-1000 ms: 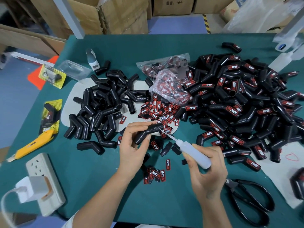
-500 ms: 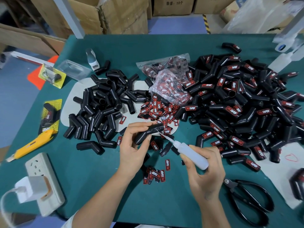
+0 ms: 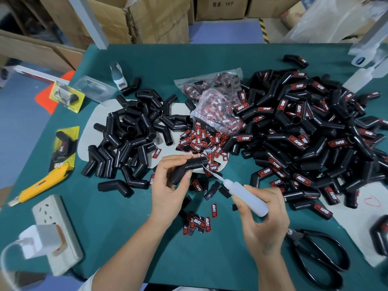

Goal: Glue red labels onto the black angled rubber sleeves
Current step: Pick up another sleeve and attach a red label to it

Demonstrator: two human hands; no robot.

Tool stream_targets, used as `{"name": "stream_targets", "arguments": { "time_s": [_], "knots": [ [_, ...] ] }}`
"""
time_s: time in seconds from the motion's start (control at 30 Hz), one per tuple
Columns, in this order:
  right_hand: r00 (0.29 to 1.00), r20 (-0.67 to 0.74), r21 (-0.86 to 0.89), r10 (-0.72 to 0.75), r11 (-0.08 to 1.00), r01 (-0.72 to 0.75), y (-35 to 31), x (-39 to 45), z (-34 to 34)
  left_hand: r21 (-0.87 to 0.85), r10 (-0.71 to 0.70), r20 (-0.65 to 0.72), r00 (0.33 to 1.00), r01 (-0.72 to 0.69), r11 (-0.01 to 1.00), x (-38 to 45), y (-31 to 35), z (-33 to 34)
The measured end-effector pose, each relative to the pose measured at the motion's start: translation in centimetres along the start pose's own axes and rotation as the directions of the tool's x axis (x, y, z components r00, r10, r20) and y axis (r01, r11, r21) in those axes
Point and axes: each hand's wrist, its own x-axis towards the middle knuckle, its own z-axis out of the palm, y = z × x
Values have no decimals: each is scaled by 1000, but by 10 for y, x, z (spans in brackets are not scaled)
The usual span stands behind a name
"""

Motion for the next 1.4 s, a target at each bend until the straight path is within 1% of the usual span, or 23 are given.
{"name": "stream_targets", "arguments": {
  "time_s": [0.1,0.27,0.37,0.53,0.7,1.17,1.4],
  "knots": [
    [1000,17,4,-22,1000,22,0,-1,1,15,-1,-1,1000,2,1000,-1,0,0],
    [1000,-8,-10,0,1000,0,0,0,0,16,0,-8,1000,0,1000,0,1,0],
    [1000,12,3,-28,1000,28,-2,0,1,15,-6,-15,1000,7,1000,-1,0,0],
    [999,-30,-22,-16,1000,16,-2,2,-1,17,-11,-13,1000,11,1000,-1,-1,0],
    [999,-34,-37,-21,999,20,-2,2,0,22,-7,-10,1000,7,1000,-1,3,1],
    [1000,-15,-26,1,1000,-1,0,0,-1,24,-12,-36,999,13,1000,1,4,-1],
    [1000,10,4,-5,1000,5,-1,-1,2,31,-13,-3,1000,13,999,-1,2,1]
  ]
}}
